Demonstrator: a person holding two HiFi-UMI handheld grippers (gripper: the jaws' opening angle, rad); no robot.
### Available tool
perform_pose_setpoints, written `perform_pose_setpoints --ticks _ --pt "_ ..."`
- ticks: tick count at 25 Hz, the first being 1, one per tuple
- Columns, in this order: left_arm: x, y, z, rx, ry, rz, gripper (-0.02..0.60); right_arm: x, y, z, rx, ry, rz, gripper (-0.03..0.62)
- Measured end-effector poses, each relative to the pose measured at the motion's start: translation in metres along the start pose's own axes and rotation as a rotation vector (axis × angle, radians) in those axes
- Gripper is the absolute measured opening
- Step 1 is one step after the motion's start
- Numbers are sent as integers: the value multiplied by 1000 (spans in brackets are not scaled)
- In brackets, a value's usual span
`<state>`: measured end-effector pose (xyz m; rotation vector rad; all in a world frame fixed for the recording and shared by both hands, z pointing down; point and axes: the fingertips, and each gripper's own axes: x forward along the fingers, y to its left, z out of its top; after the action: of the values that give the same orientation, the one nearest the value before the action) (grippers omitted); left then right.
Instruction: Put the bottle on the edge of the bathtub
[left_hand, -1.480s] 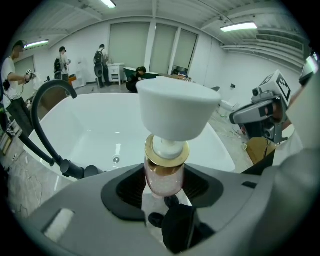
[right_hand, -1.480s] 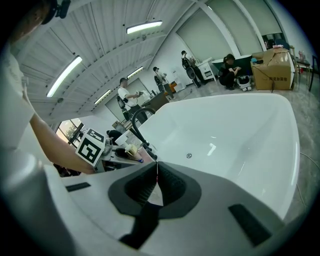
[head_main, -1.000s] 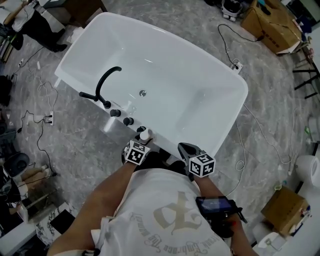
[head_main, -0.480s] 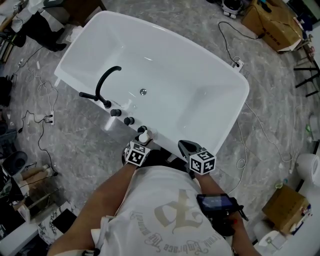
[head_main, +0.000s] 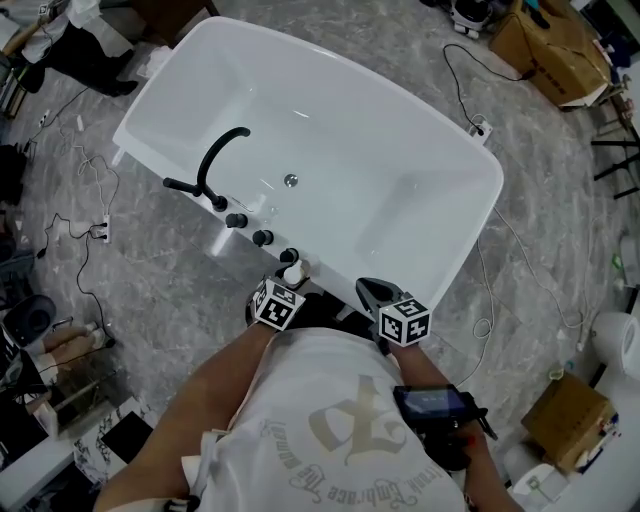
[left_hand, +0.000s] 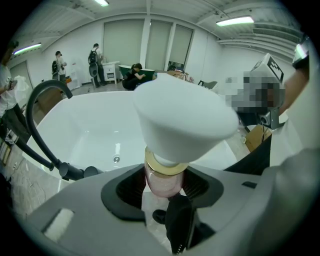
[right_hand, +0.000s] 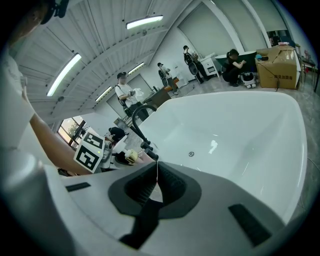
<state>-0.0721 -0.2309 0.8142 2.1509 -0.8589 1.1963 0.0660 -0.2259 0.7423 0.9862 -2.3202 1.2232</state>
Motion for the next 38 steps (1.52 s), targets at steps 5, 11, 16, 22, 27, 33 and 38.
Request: perform_pose_setpoints --ticks 5,11,16,22,27,33,38 --pt "5 -7 2 40 12 -28 218 3 -2 -2 4 3 -4 6" --pt "3 -9 1 23 -2 -27 219 -2 -3 -2 5 -1 -7 6" --pt "5 -9 1 5 0 -23 222 -5 -6 -2 5 -1 -4 6" --pt "4 -11 2 8 -7 -21 235 -11 -6 -5 2 -8 -6 6" --pt "1 -12 4 14 -16 -14 241 -15 -5 -11 12 -16 -8 6" --pt "-8 -7 7 20 -44 -22 241 -10 -1 -8 12 -21 -14 6" --pt "-22 3 5 -10 -72 11 242 0 10 -6 -8 -20 16 6"
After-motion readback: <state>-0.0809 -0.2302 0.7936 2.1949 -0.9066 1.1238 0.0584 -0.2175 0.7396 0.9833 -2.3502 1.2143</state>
